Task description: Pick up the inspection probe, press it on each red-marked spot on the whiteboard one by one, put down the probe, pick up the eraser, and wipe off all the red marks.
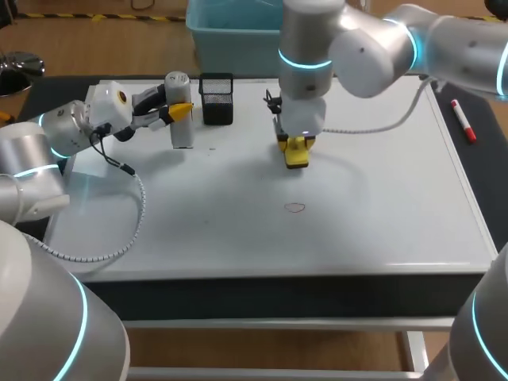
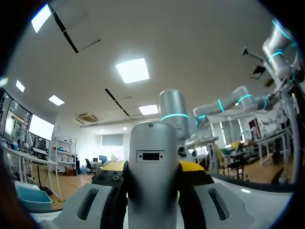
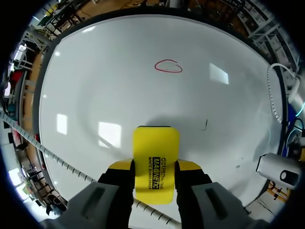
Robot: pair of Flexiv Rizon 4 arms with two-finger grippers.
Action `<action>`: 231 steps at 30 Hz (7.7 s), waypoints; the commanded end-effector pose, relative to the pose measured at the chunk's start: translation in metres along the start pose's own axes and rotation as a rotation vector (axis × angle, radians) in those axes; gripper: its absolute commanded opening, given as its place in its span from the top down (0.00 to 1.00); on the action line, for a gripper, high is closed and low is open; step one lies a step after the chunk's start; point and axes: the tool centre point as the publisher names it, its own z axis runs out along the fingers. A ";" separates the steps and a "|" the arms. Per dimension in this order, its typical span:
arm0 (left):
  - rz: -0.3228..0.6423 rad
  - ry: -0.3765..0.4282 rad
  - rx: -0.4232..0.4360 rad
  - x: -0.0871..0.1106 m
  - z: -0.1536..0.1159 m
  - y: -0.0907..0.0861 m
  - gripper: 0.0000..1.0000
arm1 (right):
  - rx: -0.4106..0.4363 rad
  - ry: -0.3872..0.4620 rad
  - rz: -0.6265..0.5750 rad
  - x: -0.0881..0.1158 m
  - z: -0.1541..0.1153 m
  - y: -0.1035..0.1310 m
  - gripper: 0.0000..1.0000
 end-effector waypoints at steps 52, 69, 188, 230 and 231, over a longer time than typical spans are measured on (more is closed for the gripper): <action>0.000 0.002 0.002 -0.001 0.000 0.000 1.00 | -0.038 0.032 0.183 0.094 0.015 0.001 1.00; 0.000 0.002 0.002 -0.001 0.000 0.000 1.00 | 0.004 -0.011 0.263 0.162 -0.029 -0.002 1.00; -0.267 0.513 -0.011 0.209 0.199 0.106 1.00 | -0.015 0.054 0.319 0.222 -0.027 -0.008 1.00; -0.231 0.549 -0.215 0.210 0.195 0.114 1.00 | -0.015 0.054 0.319 0.222 -0.027 -0.008 1.00; -0.231 0.549 -0.214 0.210 0.195 0.114 1.00 | -0.015 0.054 0.319 0.222 -0.027 -0.008 1.00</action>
